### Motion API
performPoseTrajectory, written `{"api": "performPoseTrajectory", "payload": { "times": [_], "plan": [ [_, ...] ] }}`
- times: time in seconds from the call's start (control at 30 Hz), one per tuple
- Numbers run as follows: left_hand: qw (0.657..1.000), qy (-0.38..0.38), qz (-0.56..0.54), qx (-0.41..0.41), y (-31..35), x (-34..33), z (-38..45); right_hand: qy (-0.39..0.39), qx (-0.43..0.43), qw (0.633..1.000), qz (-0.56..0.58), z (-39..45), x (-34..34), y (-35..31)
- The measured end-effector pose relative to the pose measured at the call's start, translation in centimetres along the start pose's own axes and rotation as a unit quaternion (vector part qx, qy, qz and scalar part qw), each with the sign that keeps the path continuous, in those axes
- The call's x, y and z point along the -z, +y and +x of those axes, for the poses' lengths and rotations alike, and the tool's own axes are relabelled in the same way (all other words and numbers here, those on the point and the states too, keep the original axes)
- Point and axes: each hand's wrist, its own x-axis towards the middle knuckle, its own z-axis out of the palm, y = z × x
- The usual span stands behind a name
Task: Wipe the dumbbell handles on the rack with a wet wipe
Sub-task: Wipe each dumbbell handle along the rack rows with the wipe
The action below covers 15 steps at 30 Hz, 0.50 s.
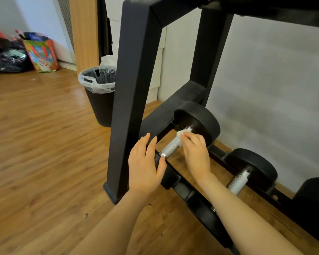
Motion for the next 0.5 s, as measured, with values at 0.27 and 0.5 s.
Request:
{"api": "performPoseTrajectory", "payload": {
  "times": [0.27,0.5],
  "plan": [
    [1.0,0.026,-0.001,0.002,0.3,-0.3,0.2,-0.035,-0.008,0.998,-0.06,1.0,0.6,0.8],
    [0.999,0.034,-0.003,-0.01,0.2,-0.3,0.3,-0.098,0.014,0.995,-0.01,2.0,0.5,0.5]
  ]
}}
